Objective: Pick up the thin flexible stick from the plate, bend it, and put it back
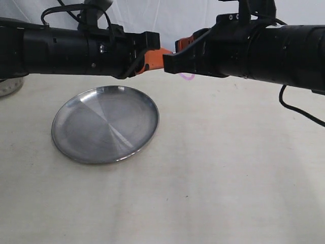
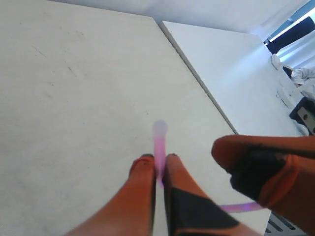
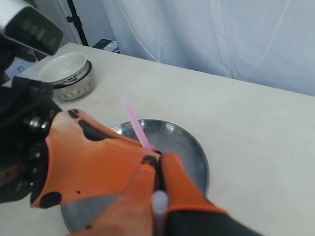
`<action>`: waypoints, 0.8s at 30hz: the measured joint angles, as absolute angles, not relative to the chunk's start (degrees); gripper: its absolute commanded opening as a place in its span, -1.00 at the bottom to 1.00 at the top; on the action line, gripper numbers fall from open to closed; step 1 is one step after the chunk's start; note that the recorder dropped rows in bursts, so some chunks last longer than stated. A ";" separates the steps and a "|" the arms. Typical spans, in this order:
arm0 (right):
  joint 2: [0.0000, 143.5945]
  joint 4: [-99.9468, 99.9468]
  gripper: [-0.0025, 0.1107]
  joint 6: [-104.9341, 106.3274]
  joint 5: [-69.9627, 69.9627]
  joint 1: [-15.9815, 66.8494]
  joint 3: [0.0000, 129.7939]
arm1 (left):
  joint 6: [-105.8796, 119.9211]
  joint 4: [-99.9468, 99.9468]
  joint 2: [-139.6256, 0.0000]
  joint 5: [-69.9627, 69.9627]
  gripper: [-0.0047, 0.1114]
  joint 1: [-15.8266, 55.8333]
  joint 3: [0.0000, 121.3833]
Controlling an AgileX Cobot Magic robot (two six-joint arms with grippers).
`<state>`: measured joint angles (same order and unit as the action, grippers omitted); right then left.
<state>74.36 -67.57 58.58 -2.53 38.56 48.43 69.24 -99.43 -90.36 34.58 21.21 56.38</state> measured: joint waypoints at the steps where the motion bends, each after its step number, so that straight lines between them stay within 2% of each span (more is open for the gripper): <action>1: 74.36 -67.11 -0.97 58.58 -2.39 38.56 48.43 | 69.13 -99.43 -90.36 34.47 -0.92 21.21 56.38; 8: 74.49 -65.48 -0.97 58.48 0.00 38.71 48.43 | 70.52 -99.48 -90.36 33.51 -0.92 21.26 56.51; 24: 80.24 -78.36 -0.97 58.08 4.53 38.88 48.43 | 75.63 -99.08 -90.36 30.56 -0.92 21.26 56.51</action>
<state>80.24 -78.36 58.08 4.53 38.88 48.43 75.63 -99.08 -90.36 30.56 21.26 56.51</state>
